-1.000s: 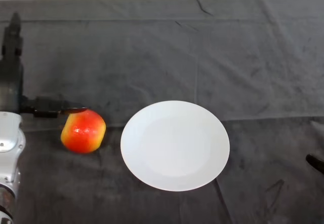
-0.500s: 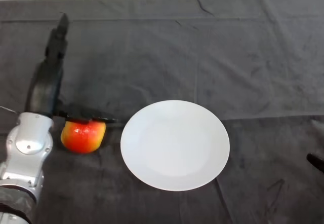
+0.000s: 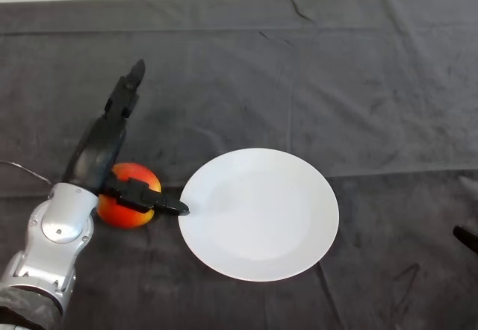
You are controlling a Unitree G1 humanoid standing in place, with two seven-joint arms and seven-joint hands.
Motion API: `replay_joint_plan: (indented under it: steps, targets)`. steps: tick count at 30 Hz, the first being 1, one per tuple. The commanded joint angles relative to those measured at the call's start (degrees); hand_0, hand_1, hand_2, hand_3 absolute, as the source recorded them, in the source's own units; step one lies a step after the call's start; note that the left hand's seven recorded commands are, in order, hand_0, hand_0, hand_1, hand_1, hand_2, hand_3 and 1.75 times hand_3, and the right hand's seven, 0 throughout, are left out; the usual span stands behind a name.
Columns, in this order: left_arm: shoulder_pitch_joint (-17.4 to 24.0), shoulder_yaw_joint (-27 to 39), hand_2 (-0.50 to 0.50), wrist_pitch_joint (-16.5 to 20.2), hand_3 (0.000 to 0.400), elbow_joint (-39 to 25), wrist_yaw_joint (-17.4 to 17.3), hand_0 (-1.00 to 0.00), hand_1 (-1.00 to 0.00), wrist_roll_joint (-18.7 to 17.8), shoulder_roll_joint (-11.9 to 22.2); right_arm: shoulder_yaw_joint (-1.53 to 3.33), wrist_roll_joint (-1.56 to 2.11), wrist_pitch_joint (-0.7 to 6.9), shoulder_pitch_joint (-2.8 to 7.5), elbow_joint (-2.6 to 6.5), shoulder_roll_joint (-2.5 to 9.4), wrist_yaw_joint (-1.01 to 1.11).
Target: Move the apple to the plate
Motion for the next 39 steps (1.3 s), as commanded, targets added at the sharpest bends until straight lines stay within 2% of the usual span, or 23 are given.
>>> replay_joint_plan:
  steps: [1,16,23,24,25,27,31,39]
  targets:
    - [1.3,-3.07,0.0,2.96,0.0,0.98,-0.66,0.0,0.0,2.79,2.72,0.12,1.75,2.8,1.51,2.27,1.41,0.49]
    - [1.73,-6.42,0.0,15.23,0.0,-4.82,-0.02,0.0,0.0,11.25,7.8,0.05,1.69,2.85,1.52,2.25,1.46,0.53]
    - [2.63,-7.1,0.0,19.29,0.0,-8.44,0.9,0.0,0.0,14.27,9.26,0.0,1.64,2.88,1.52,2.24,1.49,0.57]
    - [2.7,-7.13,0.05,19.65,0.038,-8.74,1.02,0.0,-0.09,14.54,9.35,-0.01,1.63,2.88,1.53,2.24,1.5,0.57]
    - [2.7,-7.13,0.45,20.09,0.4,-9.05,1.15,-0.1,-1.0,14.83,9.45,-0.02,1.62,2.89,1.53,2.24,1.5,0.58]
    - [2.59,-7.03,0.0,20.65,0.4,-9.42,1.27,-1.0,-1.0,15.1,9.62,-0.03,1.61,2.9,1.53,2.24,1.51,0.58]
    - [2.53,-6.45,0.0,21.67,0.4,-10.62,1.54,-1.0,-1.0,15.24,9.84,-0.06,1.59,2.92,1.53,2.23,1.53,0.6]
    - [2.9,-5.22,0.0,21.43,0.4,-11.41,3.21,-1.0,-1.0,14.83,9.47,-0.12,1.54,2.95,1.53,2.22,1.57,0.64]
